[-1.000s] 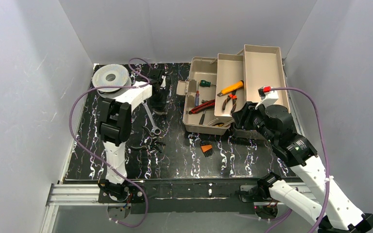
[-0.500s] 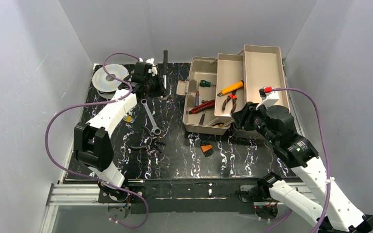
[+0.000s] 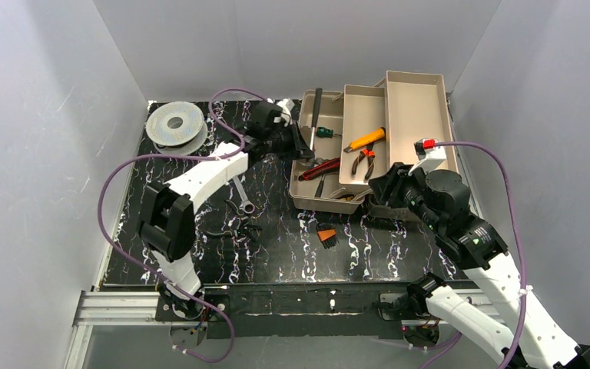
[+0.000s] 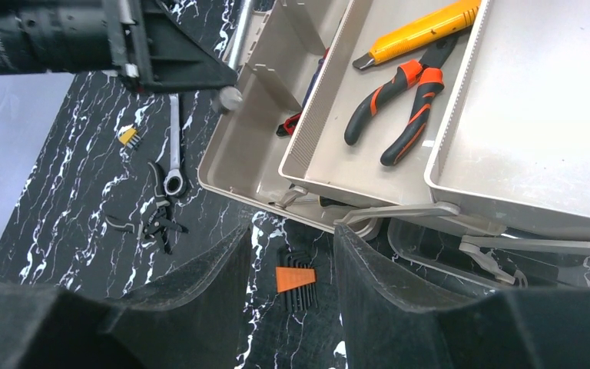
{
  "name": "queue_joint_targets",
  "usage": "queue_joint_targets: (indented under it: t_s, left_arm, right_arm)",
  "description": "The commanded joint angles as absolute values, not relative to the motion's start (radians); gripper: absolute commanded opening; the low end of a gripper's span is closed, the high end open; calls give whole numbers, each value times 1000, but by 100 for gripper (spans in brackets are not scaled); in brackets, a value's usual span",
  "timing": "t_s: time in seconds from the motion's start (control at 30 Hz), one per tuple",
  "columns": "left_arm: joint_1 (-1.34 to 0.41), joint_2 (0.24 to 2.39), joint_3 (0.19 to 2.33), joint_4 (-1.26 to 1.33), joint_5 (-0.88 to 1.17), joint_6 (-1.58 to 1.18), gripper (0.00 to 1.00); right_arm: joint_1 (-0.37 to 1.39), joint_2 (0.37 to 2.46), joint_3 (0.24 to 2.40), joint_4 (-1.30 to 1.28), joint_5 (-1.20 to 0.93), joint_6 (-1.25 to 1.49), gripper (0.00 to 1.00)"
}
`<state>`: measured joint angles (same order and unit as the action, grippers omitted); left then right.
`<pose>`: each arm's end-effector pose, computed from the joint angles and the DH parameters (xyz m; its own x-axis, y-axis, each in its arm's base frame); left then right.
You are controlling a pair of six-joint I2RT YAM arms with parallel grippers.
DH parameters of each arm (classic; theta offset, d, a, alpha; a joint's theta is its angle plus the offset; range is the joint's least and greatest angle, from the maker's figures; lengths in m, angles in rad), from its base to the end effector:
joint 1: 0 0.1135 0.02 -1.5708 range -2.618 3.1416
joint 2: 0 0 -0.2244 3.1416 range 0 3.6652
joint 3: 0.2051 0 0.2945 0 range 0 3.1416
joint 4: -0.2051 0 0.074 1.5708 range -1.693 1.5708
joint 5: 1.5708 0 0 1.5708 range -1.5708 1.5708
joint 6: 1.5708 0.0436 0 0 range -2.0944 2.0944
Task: Pack the tool kit
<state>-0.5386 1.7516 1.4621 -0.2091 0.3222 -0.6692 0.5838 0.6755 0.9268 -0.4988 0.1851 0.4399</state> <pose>0.3836 -0.2453 0.2543 -0.7719 -0.2242 -0.5949 0.3142 0.6789 -0.6636 0.1901 0.1160 0.3550 -0.3523 0.2690 -0.8964 -0.2684 0.8885 0.3721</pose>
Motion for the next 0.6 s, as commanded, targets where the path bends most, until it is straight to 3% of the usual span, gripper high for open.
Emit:
queue_joint_targets:
  t_s: [0.0,0.57]
  left_arm:
    - [-574,1785,1507,-173,344,-699,0]
    - [-630,1878,1516,-164,333,-697,0]
  right_arm:
    - [583,665,950,-487,194,442,52]
    - [583,697,956,-496,176,443,52]
